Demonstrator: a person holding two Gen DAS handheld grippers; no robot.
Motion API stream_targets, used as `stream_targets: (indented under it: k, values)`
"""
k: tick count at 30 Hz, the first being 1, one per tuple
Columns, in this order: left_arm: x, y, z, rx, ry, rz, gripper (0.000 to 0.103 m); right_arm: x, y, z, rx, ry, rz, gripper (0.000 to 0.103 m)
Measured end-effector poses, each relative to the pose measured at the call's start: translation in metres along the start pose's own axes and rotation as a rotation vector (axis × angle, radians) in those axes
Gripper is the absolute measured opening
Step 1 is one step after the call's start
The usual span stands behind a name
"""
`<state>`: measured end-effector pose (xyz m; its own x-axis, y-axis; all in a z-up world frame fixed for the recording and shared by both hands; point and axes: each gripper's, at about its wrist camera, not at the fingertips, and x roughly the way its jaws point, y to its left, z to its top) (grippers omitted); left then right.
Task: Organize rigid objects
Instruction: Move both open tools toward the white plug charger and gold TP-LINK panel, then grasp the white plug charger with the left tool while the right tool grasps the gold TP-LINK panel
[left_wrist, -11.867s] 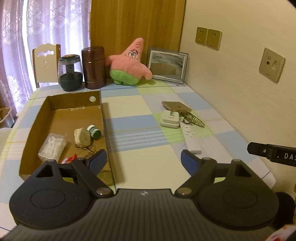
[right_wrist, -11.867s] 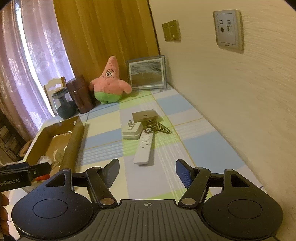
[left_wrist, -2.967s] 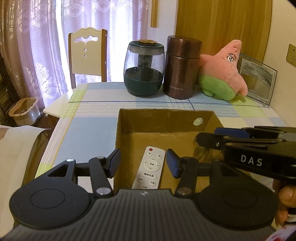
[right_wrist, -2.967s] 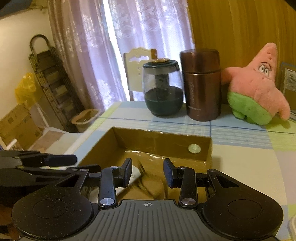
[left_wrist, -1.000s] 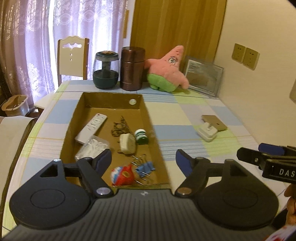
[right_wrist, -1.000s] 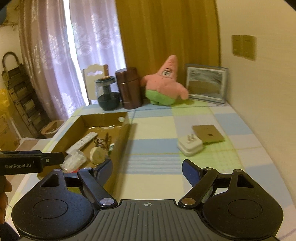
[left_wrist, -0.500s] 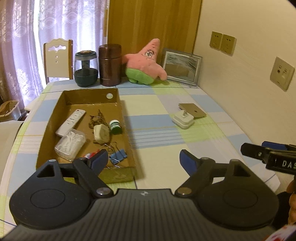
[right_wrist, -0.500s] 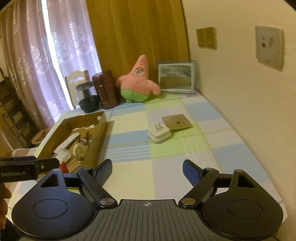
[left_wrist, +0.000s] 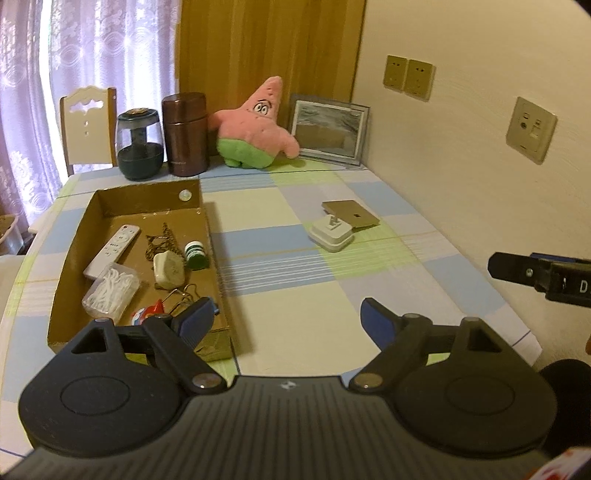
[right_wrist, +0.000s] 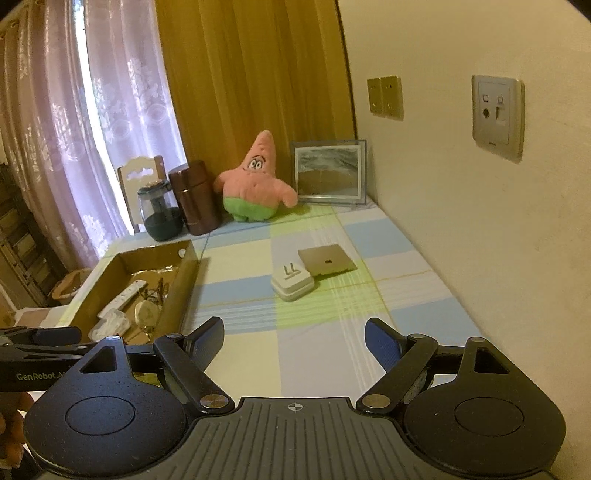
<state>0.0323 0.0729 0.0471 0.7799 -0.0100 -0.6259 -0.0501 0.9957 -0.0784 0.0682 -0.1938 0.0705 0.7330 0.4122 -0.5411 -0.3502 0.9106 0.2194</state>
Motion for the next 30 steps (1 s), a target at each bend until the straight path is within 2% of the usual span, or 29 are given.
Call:
stream_targets:
  k: [8,14,22,30]
  values:
    - [0.014,-0.007,0.011,0.030,-0.006,-0.038,0.084,0.013,-0.010,0.011,-0.021,0.009,0.011,0.081]
    - [0.052,-0.015,0.030,0.092,0.008,-0.081,0.084,0.046,-0.034,0.025,-0.025,0.024,0.008,0.081]
    - [0.141,-0.025,0.060,0.141,0.040,-0.126,0.084,0.119,-0.067,0.044,-0.045,0.031,-0.015,0.081]
    - [0.228,-0.043,0.076,0.266,0.100,-0.156,0.084,0.204,-0.095,0.055,-0.015,0.078,-0.021,0.081]
